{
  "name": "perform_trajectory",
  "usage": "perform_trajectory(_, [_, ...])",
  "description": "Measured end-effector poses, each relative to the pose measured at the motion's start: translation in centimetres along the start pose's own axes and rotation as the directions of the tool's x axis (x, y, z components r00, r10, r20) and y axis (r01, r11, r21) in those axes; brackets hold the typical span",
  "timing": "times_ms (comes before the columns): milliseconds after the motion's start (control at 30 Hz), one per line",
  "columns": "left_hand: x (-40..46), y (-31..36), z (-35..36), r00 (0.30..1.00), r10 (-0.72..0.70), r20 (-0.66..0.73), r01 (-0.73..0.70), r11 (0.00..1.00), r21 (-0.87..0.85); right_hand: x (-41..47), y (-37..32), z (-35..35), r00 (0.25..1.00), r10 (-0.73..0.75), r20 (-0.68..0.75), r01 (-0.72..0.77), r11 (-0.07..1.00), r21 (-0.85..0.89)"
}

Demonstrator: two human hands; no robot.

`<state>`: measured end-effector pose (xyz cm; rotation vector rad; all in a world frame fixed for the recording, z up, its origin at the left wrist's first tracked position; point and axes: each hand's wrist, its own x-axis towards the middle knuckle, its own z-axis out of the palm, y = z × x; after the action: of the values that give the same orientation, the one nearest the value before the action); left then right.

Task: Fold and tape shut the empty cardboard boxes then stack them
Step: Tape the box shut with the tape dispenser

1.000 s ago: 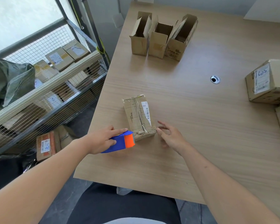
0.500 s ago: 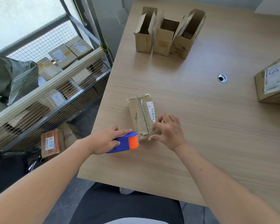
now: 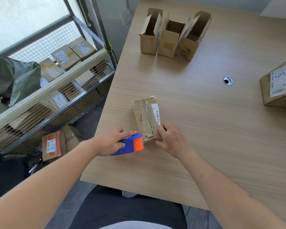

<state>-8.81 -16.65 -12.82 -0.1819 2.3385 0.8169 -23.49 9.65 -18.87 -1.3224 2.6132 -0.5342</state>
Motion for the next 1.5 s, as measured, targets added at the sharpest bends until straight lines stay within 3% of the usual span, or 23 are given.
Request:
perform_trajectory(100, [0.0, -0.1, 0.2, 1.0, 0.005, -0.009, -0.005, 1.0, -0.003, 0.1, -1.4, -0.5, 0.999, -0.05, 0.018, 0.051, 0.994, -0.092])
perform_trajectory(233, [-0.1, -0.2, 0.5, 0.999, 0.013, -0.031, -0.013, 1.0, -0.014, 0.7, -2.9, 0.2, 0.981, -0.137, 0.136, 0.135, 0.99, 0.028])
perform_trajectory(333, [-0.6, -0.5, 0.6, 0.999, 0.031, -0.037, -0.033, 0.998, -0.052, 0.6, -2.6, 1.5, 0.975, -0.126, 0.184, 0.148, 0.983, -0.109])
perform_trajectory(500, [-2.3, -2.1, 0.8, 0.994, 0.092, -0.053, -0.093, 0.995, -0.02, 0.6, -2.3, 1.9, 0.973, -0.127, 0.194, 0.162, 0.972, -0.172])
perform_trajectory(933, [-4.2, -3.1, 1.6, 0.99, 0.105, -0.098, -0.109, 0.993, -0.038, 0.9, -2.7, 1.9, 0.973, -0.073, 0.218, 0.106, 0.984, -0.143])
perform_trajectory(1500, [-1.6, -0.4, 1.5, 0.997, -0.047, -0.06, 0.036, 0.985, -0.171, 1.1, -3.3, 1.7, 0.973, -0.058, 0.222, 0.084, 0.991, -0.108])
